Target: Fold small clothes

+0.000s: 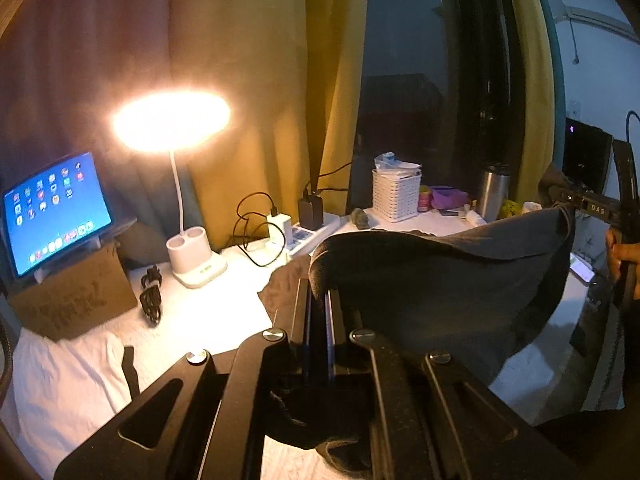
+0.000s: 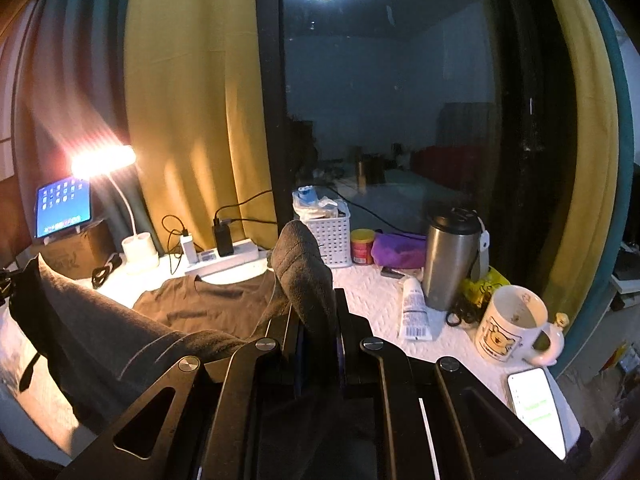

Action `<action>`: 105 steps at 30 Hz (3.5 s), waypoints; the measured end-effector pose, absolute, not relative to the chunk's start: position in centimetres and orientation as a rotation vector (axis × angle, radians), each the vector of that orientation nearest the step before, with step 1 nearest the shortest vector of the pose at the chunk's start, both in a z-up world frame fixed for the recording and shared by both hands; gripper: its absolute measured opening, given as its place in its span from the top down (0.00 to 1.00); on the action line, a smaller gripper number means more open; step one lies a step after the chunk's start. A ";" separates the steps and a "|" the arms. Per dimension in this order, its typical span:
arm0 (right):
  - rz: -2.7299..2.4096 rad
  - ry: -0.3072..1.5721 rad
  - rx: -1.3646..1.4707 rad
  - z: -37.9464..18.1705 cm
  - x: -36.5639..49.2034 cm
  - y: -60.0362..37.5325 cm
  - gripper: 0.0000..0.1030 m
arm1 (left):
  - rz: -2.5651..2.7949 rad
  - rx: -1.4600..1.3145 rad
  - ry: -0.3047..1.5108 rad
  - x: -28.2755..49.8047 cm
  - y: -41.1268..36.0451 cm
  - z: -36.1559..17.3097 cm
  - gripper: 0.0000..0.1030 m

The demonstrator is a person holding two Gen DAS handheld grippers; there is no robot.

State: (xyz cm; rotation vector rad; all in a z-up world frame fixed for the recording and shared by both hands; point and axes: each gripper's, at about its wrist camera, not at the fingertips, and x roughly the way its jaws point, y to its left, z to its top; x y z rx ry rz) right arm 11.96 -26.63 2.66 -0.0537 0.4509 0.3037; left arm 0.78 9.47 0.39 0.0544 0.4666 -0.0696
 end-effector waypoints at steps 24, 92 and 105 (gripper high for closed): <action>0.312 0.688 -0.008 -5.7 31.9 -22.4 0.89 | -0.013 0.106 0.617 17.0 12.2 -6.0 0.96; 0.287 0.775 -0.234 -11.5 43.6 -21.6 0.94 | 0.192 -0.217 0.732 23.4 23.2 -10.0 0.96; 0.248 0.919 -0.288 -14.7 46.2 -21.7 0.94 | 0.221 -0.191 0.844 25.0 23.9 -12.9 0.89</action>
